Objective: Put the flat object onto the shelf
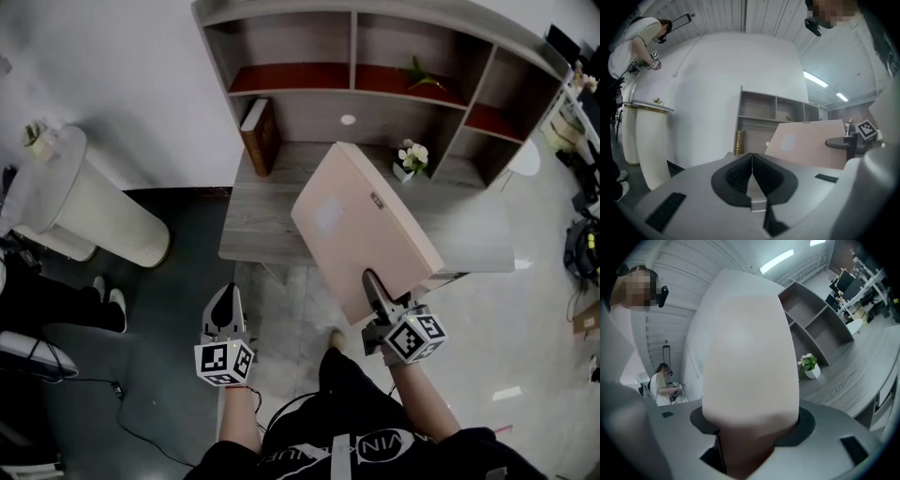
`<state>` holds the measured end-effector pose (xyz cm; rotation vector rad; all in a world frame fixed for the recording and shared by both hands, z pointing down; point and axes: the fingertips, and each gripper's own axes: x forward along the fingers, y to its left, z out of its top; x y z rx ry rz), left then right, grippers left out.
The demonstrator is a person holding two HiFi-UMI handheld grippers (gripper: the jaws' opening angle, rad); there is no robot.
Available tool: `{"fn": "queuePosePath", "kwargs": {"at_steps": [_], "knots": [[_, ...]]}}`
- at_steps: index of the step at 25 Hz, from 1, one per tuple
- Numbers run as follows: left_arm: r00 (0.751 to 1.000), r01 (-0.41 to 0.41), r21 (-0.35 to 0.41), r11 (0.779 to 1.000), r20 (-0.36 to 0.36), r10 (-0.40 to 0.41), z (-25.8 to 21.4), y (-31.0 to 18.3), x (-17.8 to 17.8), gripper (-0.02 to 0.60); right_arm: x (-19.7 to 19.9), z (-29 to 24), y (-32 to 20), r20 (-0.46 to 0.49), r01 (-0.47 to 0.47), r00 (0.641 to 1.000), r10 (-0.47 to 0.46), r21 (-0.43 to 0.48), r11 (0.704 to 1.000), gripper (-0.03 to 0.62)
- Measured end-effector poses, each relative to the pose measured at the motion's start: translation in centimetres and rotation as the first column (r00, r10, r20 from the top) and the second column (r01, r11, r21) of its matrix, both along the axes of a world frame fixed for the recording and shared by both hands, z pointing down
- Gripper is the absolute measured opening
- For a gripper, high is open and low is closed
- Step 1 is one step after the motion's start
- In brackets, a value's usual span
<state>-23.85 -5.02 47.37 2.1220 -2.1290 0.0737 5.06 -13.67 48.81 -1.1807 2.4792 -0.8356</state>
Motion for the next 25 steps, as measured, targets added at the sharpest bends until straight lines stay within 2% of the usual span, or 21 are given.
{"fn": "queuePosePath", "kwargs": {"at_steps": [7,11,15,25], "knots": [[1.000,-0.030,-0.031,0.999,-0.004,0.030,1.4,-5.6,-0.5,0.006,-2.0,2.1,-5.0,0.111,-0.036,0.992,0.055,-0.165,0.986,0.290],[0.998,-0.061,-0.017,0.998,-0.013,0.061,1.6,-7.9,0.5,0.006,-2.7,3.1,-7.1,0.141,-0.042,0.987,0.073,-0.210,0.977,0.290],[0.995,-0.100,-0.033,0.994,0.001,0.100,2.3,-9.8,1.2,0.006,-3.4,4.0,-8.9,0.162,-0.057,0.982,0.099,-0.250,0.967,0.290],[0.987,-0.155,-0.087,0.984,-0.050,0.151,3.7,-13.6,0.2,0.006,-3.8,6.1,-12.9,0.246,-0.158,0.930,0.274,-0.406,0.900,0.290]]}}
